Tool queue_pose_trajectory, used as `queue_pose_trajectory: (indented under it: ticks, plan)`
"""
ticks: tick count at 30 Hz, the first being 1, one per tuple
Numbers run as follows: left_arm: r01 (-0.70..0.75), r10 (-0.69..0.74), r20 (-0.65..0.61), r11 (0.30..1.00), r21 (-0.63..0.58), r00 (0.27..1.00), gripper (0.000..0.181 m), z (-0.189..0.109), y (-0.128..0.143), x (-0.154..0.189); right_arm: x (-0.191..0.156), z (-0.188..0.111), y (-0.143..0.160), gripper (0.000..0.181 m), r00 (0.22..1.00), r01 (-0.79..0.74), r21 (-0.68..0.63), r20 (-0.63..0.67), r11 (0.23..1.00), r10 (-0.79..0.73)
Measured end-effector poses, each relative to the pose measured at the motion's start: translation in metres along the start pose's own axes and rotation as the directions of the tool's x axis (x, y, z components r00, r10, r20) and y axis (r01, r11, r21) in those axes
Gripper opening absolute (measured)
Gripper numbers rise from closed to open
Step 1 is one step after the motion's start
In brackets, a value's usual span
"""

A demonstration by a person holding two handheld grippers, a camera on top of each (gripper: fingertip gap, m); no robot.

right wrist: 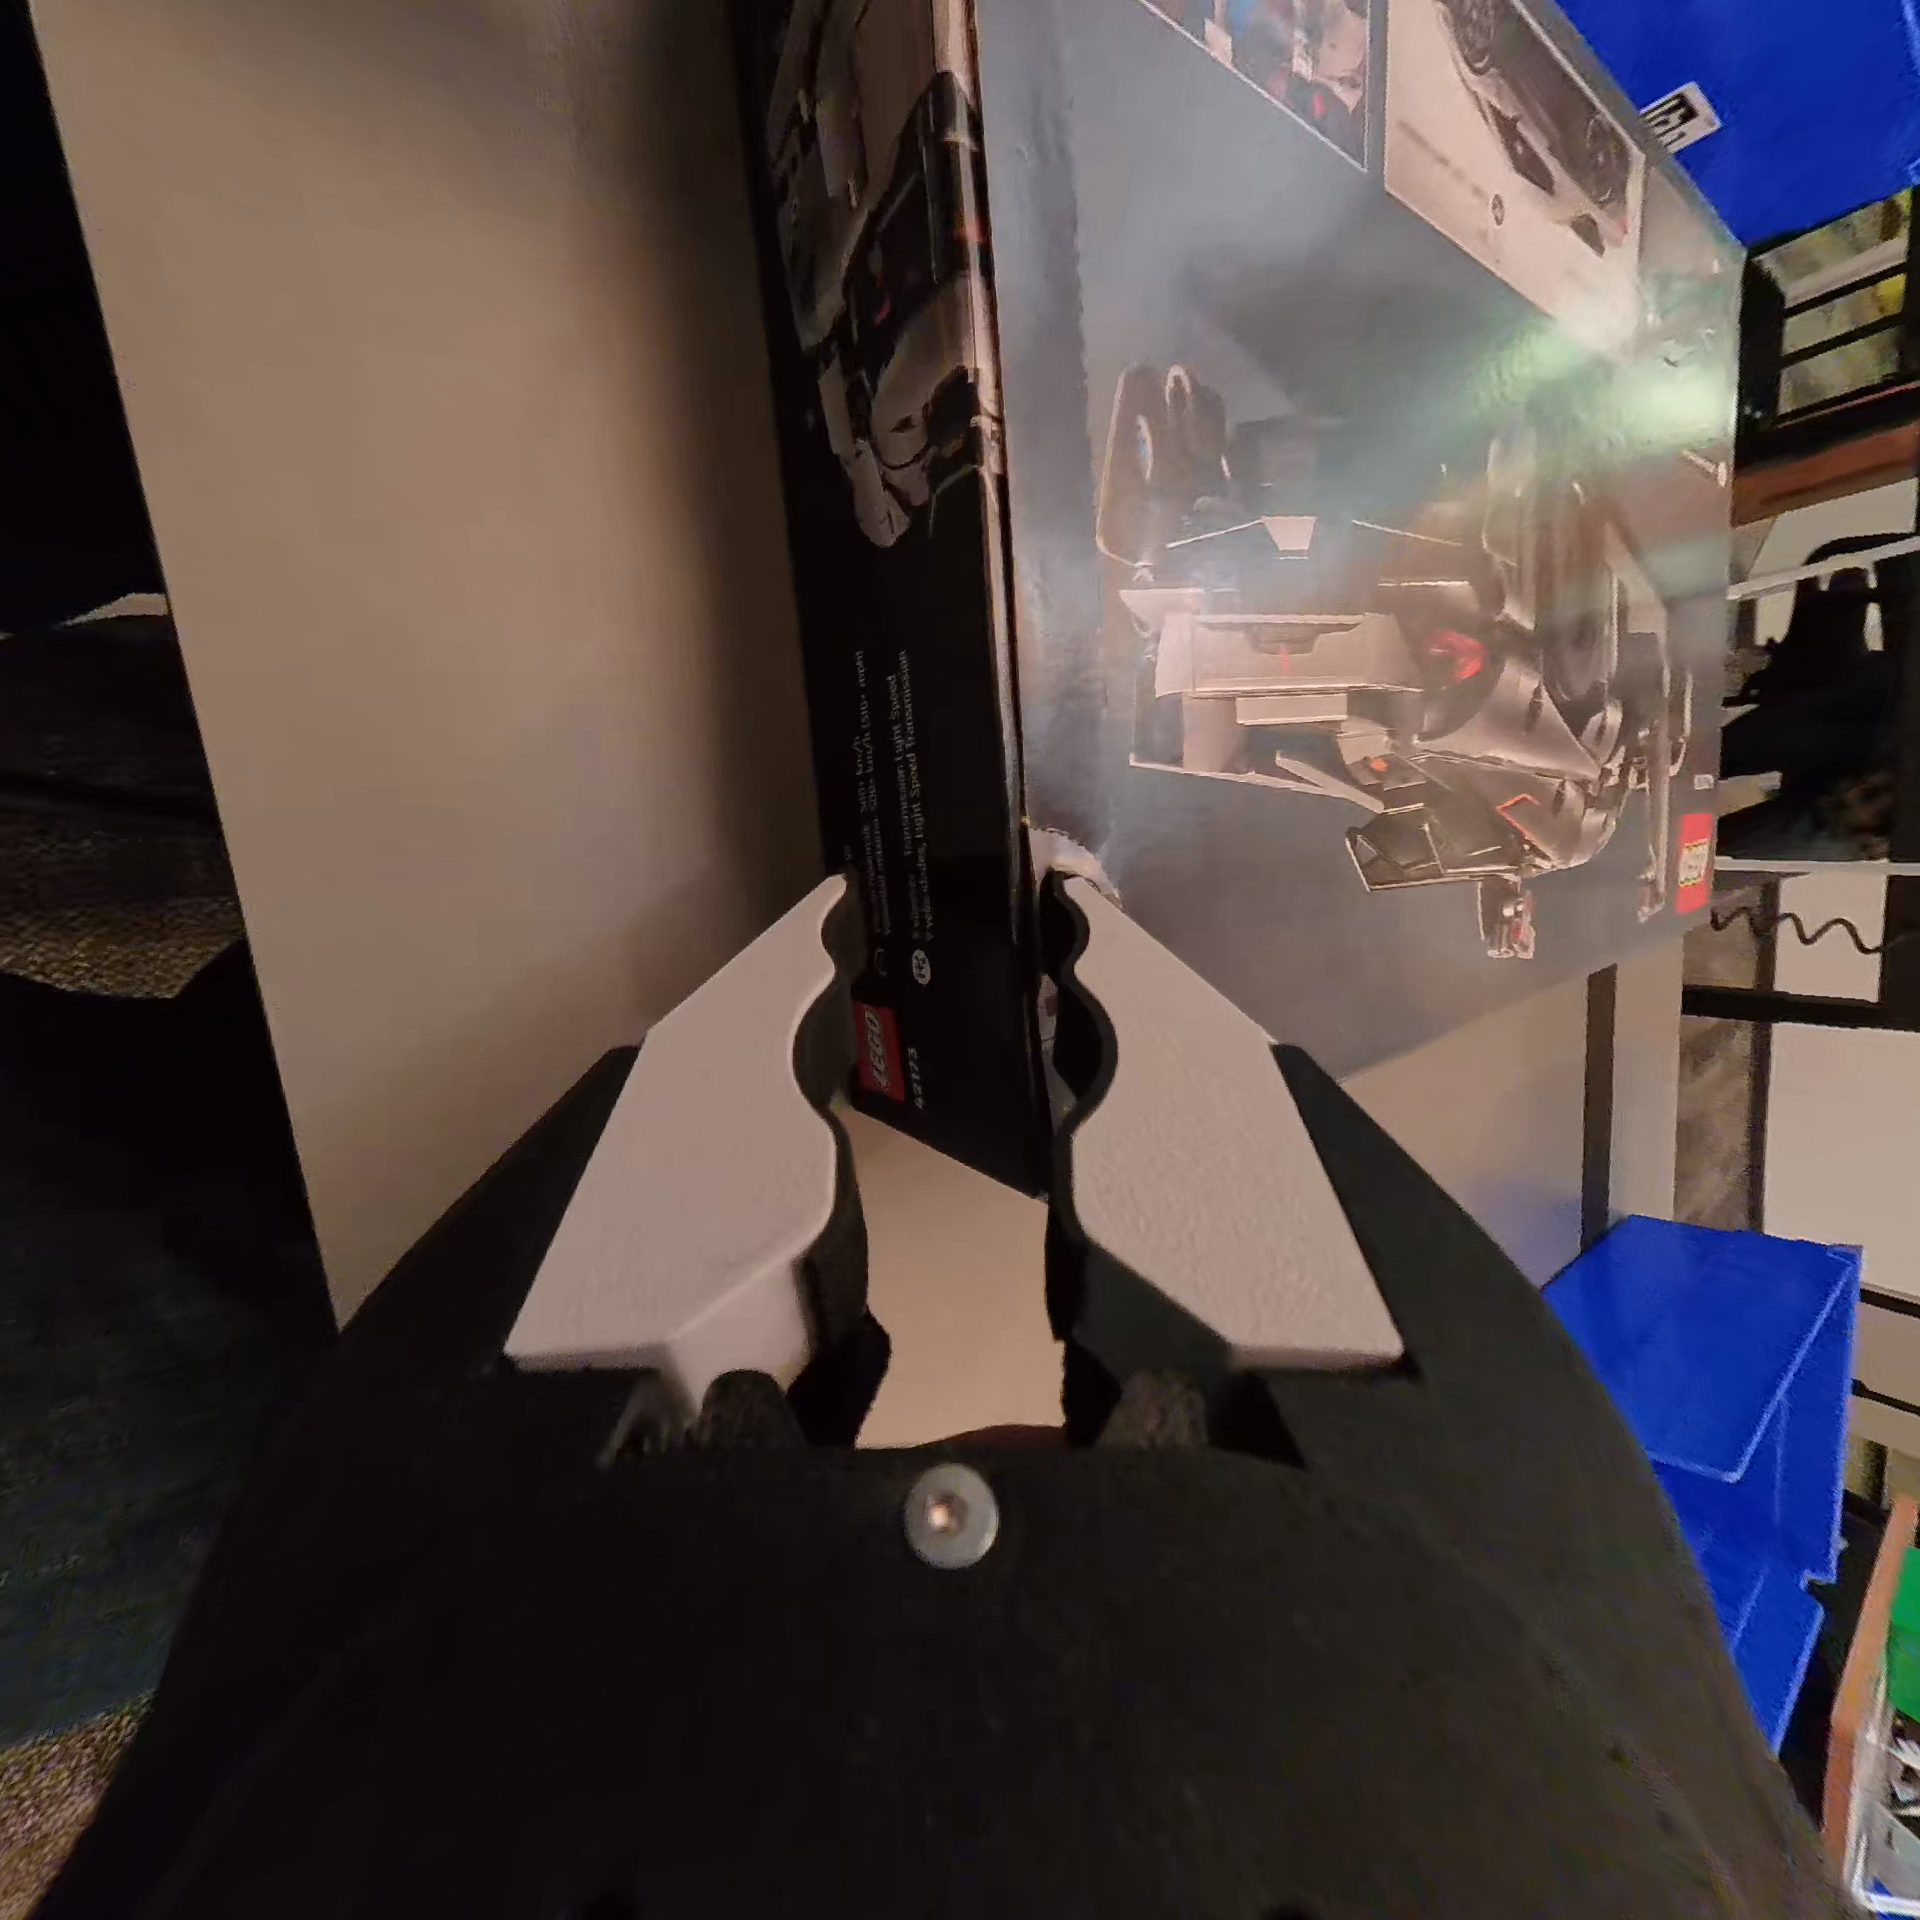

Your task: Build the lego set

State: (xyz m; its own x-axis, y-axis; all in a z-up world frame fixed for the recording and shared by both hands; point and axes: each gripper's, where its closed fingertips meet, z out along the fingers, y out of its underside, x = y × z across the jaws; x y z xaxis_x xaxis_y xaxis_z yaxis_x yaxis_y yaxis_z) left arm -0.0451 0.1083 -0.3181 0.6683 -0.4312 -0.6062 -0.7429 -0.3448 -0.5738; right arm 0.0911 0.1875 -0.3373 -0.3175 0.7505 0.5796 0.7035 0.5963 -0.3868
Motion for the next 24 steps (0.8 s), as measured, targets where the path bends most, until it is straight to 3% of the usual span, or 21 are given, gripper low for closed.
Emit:
queue_pose_trajectory:
  ticks: [3, 13, 19, 24]
  plan:
    - [0.028, -0.027, -0.102, 1.000, 0.012, 0.994, 0.043, -0.007, 0.001, 0.010, 0.000, -0.002, 0.003, 0.031, 1.000, 0.003, -0.014, 0.022, 1.000, -0.002]
    - [-0.032, 0.038, -0.131, 0.998, 0.051, 0.991, 0.037, -0.005, -0.003, 0.014, 0.002, -0.002, 0.003, 0.024, 0.999, 0.007, 0.091, 0.040, 0.996, -0.011]
    - [-0.067, 0.085, -0.216, 0.994, 0.088, 0.973, 0.034, -0.004, -0.004, 0.014, -0.002, -0.004, 0.003, 0.025, 0.990, 0.013, 0.098, 0.139, 0.995, -0.026]
    - [0.036, -0.007, -0.298, 0.995, 0.091, 0.954, 0.030, -0.005, -0.004, 0.012, -0.002, -0.005, 0.005, 0.026, 0.970, -0.009, 0.098, 0.242, 0.995, -0.015]
